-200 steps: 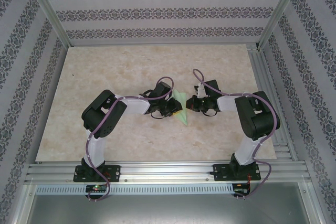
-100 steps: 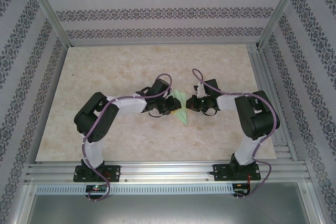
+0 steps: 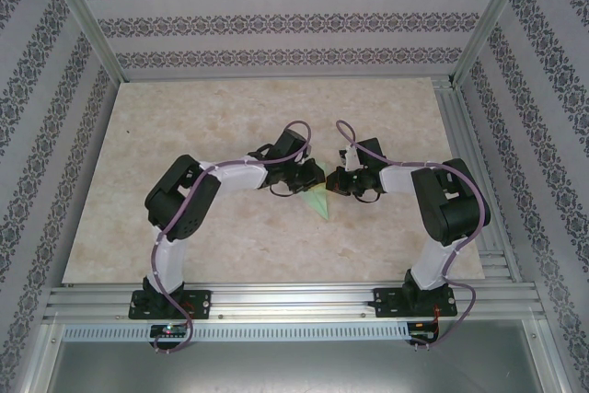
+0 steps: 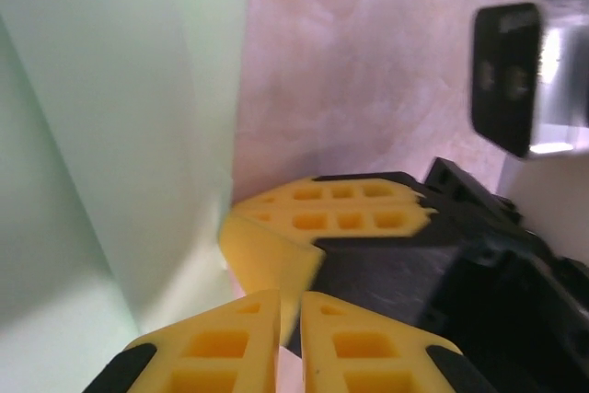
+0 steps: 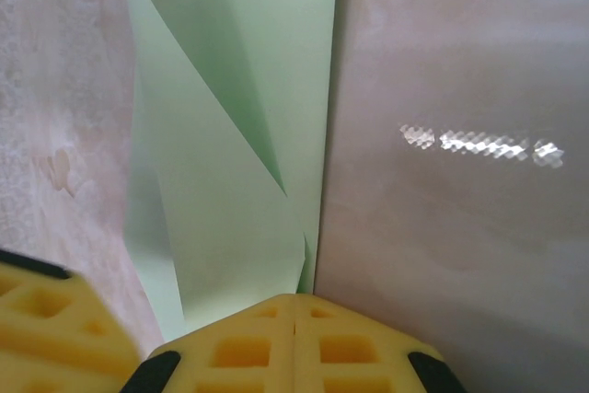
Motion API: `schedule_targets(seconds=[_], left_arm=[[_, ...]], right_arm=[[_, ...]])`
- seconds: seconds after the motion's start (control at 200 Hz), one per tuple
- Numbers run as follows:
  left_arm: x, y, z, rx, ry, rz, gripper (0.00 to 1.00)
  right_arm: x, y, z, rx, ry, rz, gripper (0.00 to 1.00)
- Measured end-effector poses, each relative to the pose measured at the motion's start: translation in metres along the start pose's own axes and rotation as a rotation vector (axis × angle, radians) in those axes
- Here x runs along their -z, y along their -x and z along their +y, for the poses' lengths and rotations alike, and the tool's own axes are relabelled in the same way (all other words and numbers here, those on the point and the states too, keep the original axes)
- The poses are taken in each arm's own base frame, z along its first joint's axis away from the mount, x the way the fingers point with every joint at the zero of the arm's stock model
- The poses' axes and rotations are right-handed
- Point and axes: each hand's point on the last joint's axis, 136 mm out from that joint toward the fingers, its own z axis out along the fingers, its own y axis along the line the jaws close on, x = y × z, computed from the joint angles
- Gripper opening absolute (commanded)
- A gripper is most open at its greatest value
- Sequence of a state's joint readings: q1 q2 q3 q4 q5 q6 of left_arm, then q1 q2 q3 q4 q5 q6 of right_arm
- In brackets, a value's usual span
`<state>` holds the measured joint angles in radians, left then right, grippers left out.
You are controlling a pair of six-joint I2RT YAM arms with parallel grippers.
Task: Fold a paper plane with a square sheet of paper (fold left side to right side)
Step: Fourth fold the wing at the center of the table.
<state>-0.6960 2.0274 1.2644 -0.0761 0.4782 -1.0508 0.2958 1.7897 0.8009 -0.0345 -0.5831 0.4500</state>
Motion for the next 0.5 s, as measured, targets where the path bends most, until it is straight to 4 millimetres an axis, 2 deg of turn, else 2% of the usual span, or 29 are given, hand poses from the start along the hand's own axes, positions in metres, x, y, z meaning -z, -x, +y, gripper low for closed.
schedule_targets(seconds=[0.5], left_arm=[[-0.014,0.008,0.029,0.036,0.053,0.002,0.14]], right_arm=[[-0.001,-0.001,0.001,0.005,-0.008,0.009,0.05]])
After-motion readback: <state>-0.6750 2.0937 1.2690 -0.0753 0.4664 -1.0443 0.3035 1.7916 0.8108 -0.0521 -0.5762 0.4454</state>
